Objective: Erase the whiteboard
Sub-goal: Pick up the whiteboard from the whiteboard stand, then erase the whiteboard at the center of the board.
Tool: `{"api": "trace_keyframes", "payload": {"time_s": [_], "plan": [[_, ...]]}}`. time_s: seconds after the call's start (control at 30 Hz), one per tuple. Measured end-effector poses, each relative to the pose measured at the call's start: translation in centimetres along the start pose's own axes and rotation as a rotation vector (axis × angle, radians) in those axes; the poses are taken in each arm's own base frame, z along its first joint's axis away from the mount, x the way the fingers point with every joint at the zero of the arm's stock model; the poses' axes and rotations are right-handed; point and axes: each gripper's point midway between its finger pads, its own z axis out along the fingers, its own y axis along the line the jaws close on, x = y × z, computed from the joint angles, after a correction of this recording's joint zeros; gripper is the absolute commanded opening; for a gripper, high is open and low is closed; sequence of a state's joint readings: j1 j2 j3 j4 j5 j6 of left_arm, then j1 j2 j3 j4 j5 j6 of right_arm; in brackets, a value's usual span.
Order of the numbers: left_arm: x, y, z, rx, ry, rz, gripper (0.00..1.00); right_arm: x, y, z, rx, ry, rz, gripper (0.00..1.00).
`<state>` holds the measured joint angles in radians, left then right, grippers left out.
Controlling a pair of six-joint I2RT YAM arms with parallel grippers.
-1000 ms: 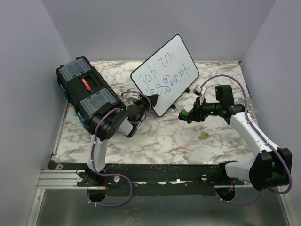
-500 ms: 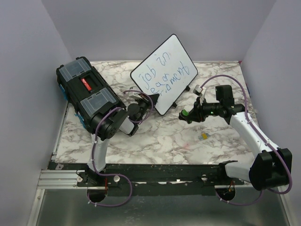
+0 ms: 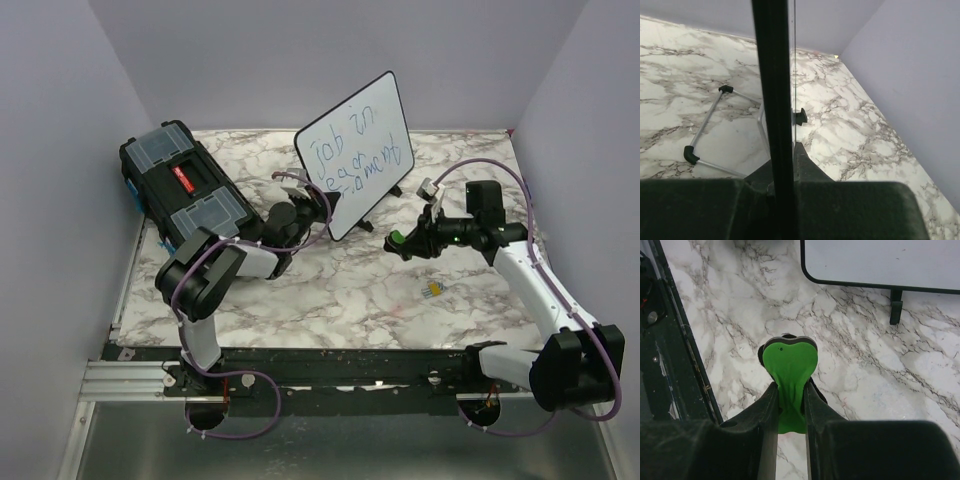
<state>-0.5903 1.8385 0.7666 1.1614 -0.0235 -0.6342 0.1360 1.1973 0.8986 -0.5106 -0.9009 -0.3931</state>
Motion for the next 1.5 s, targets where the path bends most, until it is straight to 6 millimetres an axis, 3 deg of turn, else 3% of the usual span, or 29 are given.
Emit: {"api": "trace_keyframes", "payload": {"time_s": [0.33, 0.7, 0.97, 1.1, 1.2, 1.4, 1.5], "plan": [[-2.2, -1.5, 2.6, 0.053, 0.074, 0.062, 0.00, -0.1, 0.3, -0.3, -0.019, -0.008, 0.016, 0.01], [-4.2, -4.2, 4.5, 0.114, 0.118, 0.048, 0.00, -4.2, 0.9, -1.5, -0.034, -0.061, -0.042, 0.01], [-8.7, -8.2, 6.9, 0.189, 0.074, 0.016, 0.00, -4.7, 1.2, -2.1, -0.042, -0.059, -0.025, 0.01], [-10.0, -9.6, 7.0, 0.231, 0.043, -0.004, 0.00, -4.7, 1.0, -2.8, -0.023, -0.066, -0.013, 0.01], [-8.3, -9.5, 5.3, 0.229, 0.067, -0.032, 0.00, -5.1, 1.3, -3.6, -0.007, -0.083, -0.026, 0.01], [0.2, -8.3, -1.1, 0.171, 0.241, -0.079, 0.00, -6.2, 2.7, -4.8, -0.011, -0.111, -0.087, 0.01], [2.4, -9.1, -3.3, 0.176, 0.265, -0.106, 0.00, -6.5, 3.0, -5.1, -0.017, -0.112, -0.115, 0.01]]}}
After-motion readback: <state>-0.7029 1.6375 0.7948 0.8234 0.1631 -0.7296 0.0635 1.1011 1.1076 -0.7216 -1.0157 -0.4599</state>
